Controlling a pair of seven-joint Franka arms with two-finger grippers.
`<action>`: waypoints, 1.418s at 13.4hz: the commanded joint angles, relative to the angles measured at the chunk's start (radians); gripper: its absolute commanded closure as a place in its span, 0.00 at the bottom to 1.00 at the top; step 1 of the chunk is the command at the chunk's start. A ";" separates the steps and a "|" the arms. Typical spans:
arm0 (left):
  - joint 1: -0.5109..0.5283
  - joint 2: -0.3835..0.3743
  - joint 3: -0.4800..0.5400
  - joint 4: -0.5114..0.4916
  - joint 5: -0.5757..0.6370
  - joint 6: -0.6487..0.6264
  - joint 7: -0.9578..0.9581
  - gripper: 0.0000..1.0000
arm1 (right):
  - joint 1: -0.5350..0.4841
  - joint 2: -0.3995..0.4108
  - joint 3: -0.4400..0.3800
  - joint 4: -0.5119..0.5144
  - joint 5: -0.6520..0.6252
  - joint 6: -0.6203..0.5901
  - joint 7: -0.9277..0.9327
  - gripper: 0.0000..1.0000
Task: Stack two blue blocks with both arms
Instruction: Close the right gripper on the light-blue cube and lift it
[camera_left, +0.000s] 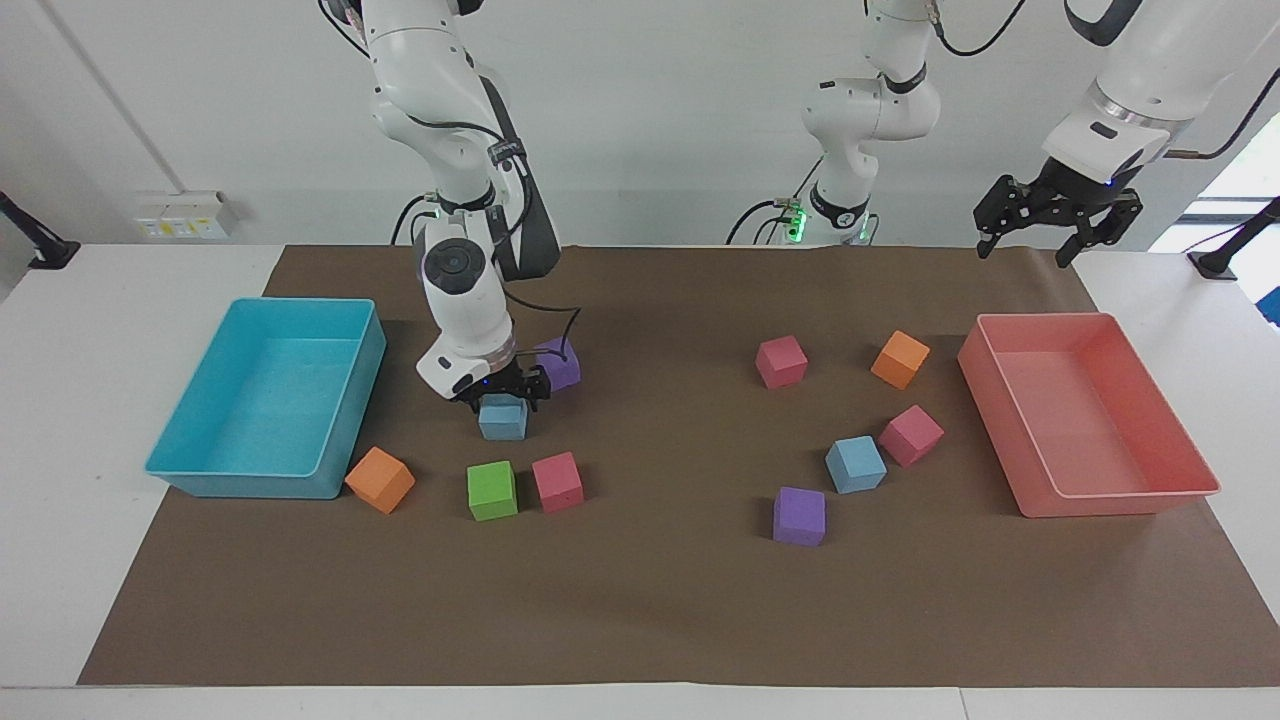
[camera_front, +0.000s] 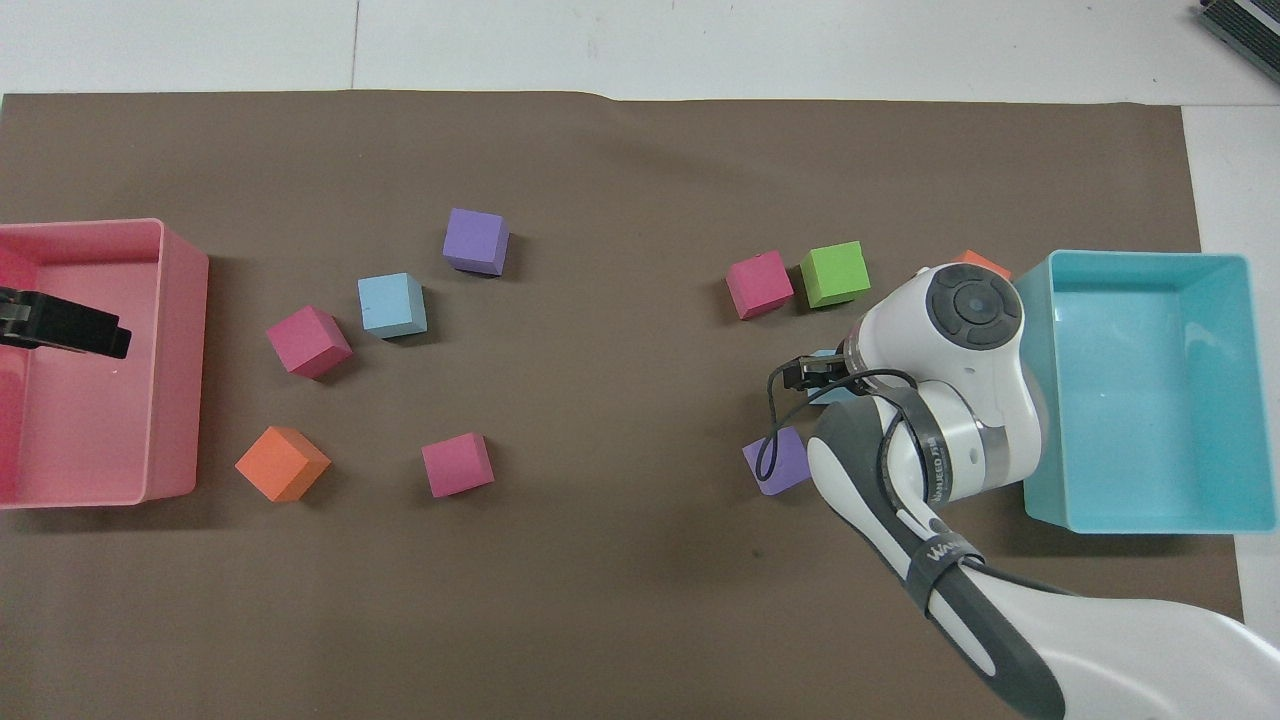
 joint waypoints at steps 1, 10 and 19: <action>0.017 -0.008 -0.010 0.002 0.006 -0.016 0.005 0.00 | -0.004 0.006 -0.001 -0.024 0.021 0.044 -0.005 0.00; 0.014 -0.007 -0.010 0.005 0.012 -0.005 0.002 0.00 | -0.017 0.006 -0.001 -0.053 0.021 0.133 -0.032 0.00; 0.017 0.003 -0.010 0.009 0.010 0.000 -0.052 0.00 | -0.007 0.004 -0.001 -0.053 0.021 0.117 -0.058 0.88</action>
